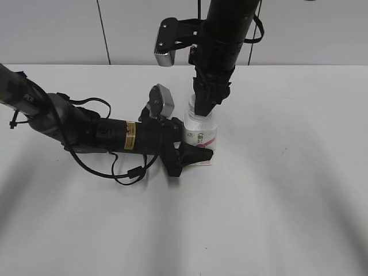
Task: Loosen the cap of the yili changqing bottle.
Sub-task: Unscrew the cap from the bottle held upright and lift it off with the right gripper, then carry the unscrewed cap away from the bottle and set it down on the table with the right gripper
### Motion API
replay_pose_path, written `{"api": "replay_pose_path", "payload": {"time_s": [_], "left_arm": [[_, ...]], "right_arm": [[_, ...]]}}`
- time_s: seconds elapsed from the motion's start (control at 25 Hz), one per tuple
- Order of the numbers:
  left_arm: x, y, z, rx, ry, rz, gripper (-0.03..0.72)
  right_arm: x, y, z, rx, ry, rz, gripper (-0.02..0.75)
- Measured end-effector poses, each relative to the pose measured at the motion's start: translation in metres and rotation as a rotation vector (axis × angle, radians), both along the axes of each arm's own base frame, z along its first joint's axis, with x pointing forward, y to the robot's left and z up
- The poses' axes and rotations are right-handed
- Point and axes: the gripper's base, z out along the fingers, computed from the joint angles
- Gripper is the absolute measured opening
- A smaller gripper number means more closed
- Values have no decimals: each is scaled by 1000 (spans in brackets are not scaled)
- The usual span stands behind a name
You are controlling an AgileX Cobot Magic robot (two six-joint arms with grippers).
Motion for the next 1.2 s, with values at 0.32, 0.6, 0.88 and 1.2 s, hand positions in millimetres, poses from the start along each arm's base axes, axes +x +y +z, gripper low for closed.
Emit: {"api": "replay_pose_path", "payload": {"time_s": [0.32, 0.6, 0.88, 1.2], "left_arm": [[0, 0, 0, 0, 2, 0, 403], [0, 0, 0, 0, 1, 0, 403], [0, 0, 0, 0, 1, 0, 403], [-1, 0, 0, -2, 0, -10, 403]], "right_arm": [[0, -2, 14, 7, -38, -16, 389], [-1, -15, 40, -15, -87, -314, 388], [19, -53, 43, 43, -26, -684, 388], [39, -135, 6, 71, 137, -1111, 388]]}}
